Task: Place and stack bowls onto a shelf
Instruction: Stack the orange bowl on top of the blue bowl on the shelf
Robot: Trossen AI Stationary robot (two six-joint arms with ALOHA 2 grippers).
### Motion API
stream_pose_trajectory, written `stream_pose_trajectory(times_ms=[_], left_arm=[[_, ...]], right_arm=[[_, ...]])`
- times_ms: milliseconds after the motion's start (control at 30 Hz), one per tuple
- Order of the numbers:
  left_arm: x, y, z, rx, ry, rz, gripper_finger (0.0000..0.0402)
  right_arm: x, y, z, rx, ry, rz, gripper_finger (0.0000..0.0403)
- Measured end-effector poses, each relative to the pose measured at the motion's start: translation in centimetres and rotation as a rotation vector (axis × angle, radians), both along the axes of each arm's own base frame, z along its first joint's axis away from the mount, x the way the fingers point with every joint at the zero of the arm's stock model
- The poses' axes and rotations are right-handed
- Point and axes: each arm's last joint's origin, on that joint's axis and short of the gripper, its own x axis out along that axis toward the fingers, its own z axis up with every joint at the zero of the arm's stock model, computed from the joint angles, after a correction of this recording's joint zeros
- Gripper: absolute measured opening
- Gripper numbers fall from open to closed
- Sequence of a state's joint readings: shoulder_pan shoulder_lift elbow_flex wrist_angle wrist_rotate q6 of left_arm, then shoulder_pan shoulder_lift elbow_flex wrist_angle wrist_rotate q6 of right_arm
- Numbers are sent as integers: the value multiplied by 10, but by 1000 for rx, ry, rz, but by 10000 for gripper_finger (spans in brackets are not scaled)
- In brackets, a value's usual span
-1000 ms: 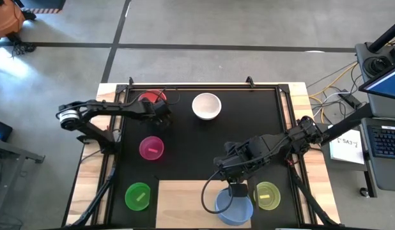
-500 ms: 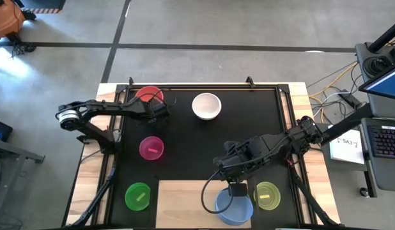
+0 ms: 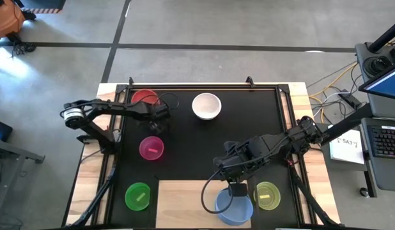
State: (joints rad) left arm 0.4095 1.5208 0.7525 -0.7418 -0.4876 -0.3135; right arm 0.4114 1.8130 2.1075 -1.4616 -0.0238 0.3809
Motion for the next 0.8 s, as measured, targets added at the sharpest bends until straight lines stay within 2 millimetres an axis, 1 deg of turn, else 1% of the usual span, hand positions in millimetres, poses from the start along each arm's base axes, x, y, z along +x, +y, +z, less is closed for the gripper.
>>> stream_pose_trajectory(times_ms=[133, 367, 500, 800], left_arm=[[3, 3, 6, 36, 19, -15, 201], [21, 10, 32, 70, -43, -48, 201], [28, 12, 43, 71, -72, -59, 201], [29, 8, 47, 57, -69, -75, 201]], right_arm=[[0, 0, 0, 1, 0, -2, 96], [0, 0, 0, 1, 1, -3, 96], [0, 0, 0, 4, 3, -12, 96], [0, 0, 0, 1, 2, 0, 96]])
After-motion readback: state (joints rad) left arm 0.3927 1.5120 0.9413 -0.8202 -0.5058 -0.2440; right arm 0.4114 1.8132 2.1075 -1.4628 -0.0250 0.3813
